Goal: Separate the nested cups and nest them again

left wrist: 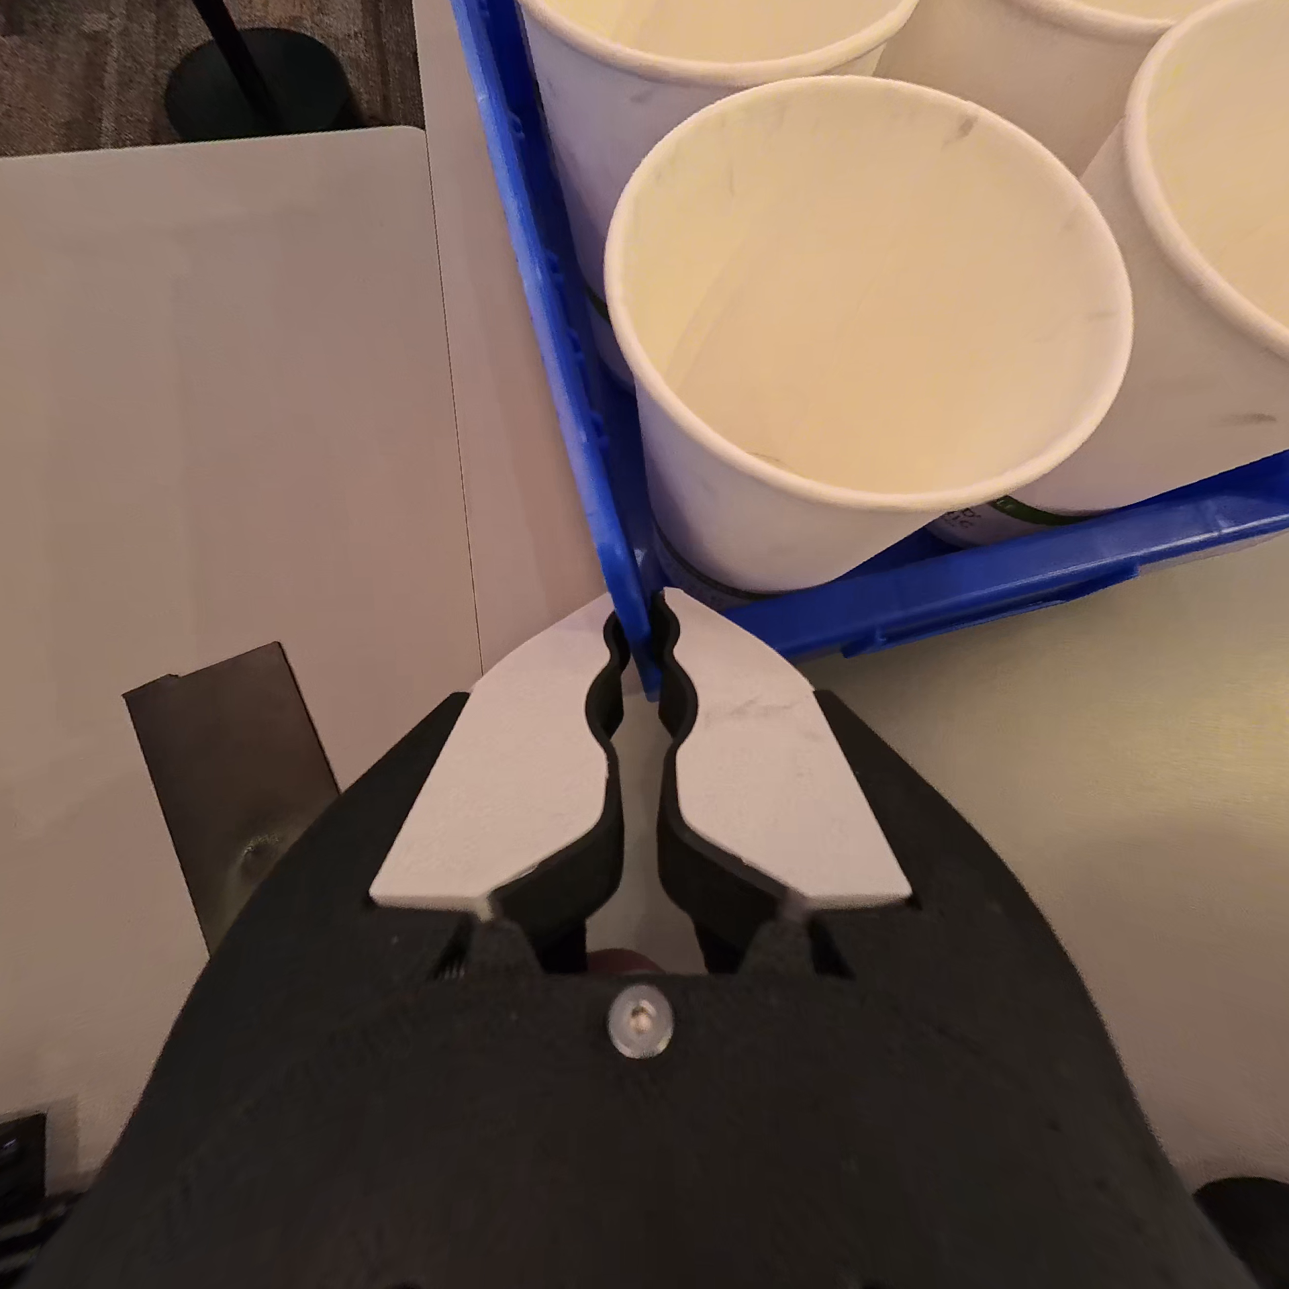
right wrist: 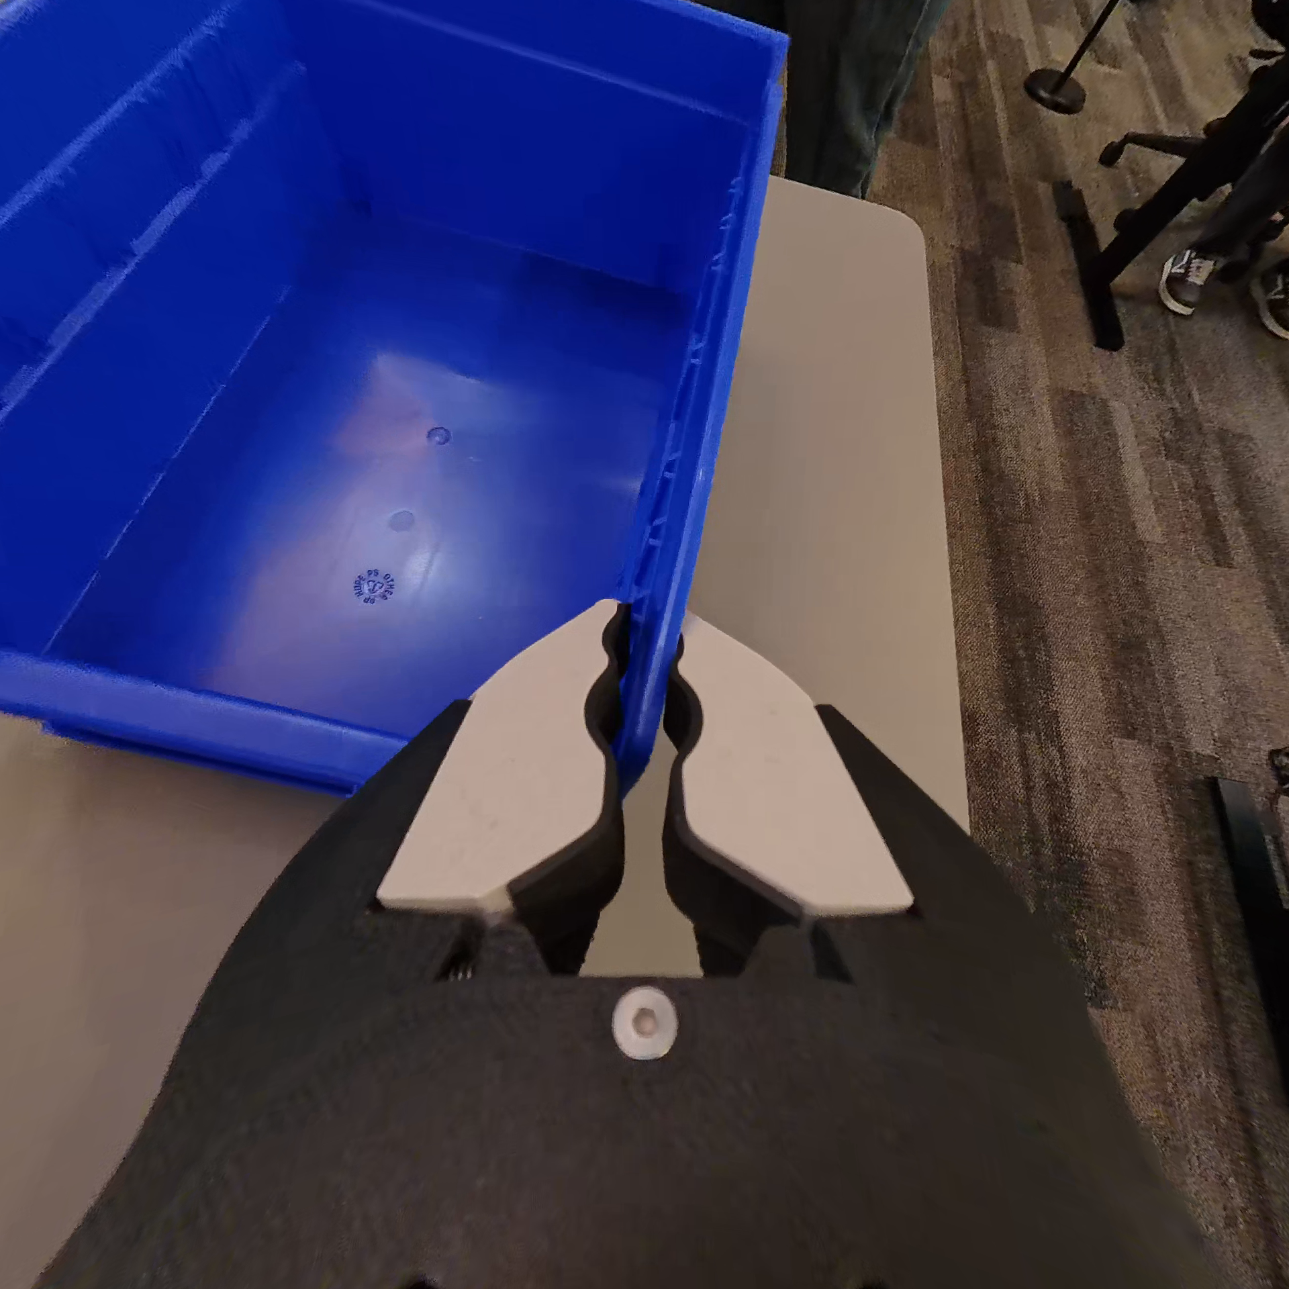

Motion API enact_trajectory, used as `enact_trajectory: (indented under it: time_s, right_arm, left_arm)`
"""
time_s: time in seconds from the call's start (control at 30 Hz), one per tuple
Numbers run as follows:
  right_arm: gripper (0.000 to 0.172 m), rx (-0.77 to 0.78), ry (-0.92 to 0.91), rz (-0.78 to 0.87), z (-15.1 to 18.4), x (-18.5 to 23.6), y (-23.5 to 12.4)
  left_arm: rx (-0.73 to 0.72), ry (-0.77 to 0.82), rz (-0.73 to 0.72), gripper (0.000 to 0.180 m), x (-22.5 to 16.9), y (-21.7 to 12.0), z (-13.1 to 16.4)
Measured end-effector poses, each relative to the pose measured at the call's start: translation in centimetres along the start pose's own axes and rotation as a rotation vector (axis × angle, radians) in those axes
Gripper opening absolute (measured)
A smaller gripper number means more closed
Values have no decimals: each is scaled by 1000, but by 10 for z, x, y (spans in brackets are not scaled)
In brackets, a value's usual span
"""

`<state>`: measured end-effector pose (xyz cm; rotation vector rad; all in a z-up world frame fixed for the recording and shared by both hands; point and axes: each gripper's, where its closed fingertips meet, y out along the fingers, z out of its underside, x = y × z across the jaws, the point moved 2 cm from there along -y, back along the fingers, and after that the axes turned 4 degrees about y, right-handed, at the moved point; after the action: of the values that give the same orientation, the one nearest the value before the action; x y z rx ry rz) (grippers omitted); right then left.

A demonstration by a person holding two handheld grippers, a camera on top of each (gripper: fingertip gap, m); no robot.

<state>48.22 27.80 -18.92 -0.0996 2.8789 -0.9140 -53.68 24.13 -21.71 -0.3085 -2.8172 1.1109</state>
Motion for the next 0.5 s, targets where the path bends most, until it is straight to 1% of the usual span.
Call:
enact_trajectory:
  time_s: [0.1, 0.5]
  right_arm:
    - [7, 9, 2, 23, 3, -10, -3]
    - [7, 20, 48, -8, 13, -35, -13]
  left_arm:
    - [7, 5, 3, 5, -1, -1, 1]
    - [2, 18, 15, 5, -1, -3, 3]
